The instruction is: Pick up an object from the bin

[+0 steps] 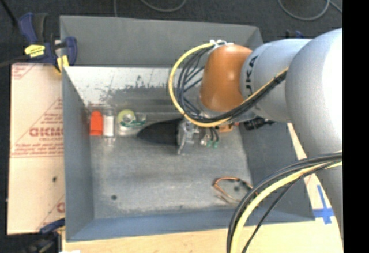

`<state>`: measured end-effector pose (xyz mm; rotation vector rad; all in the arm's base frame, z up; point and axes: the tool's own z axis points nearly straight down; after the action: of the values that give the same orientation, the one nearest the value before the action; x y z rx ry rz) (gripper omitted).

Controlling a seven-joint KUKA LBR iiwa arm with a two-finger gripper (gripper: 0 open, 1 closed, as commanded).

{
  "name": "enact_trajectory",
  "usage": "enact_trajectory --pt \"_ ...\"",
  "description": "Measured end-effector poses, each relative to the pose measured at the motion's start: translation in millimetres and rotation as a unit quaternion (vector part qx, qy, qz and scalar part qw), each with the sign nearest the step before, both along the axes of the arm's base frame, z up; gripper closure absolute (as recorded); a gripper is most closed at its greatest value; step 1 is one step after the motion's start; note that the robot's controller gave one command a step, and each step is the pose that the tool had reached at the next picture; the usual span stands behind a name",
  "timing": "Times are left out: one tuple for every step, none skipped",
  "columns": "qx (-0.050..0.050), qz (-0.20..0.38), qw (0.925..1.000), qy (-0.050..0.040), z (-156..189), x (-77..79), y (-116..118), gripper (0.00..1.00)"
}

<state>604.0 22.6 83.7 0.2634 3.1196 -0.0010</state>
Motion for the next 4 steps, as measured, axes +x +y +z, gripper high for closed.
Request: enact_trajectory --pt "0.000 0.000 1.0000 0.0000 0.0 0.0 0.0 1.00" --pt "-0.001 0.016 0.9999 -0.0016 -0.3 2.1 5.7 1.00" --pt "0.000 0.018 0.9998 -0.0021 1.3 5.0 21.9 1.00" --pt "0.000 -0.012 0.9999 -0.0021 2.5 5.6 24.8 1.00"
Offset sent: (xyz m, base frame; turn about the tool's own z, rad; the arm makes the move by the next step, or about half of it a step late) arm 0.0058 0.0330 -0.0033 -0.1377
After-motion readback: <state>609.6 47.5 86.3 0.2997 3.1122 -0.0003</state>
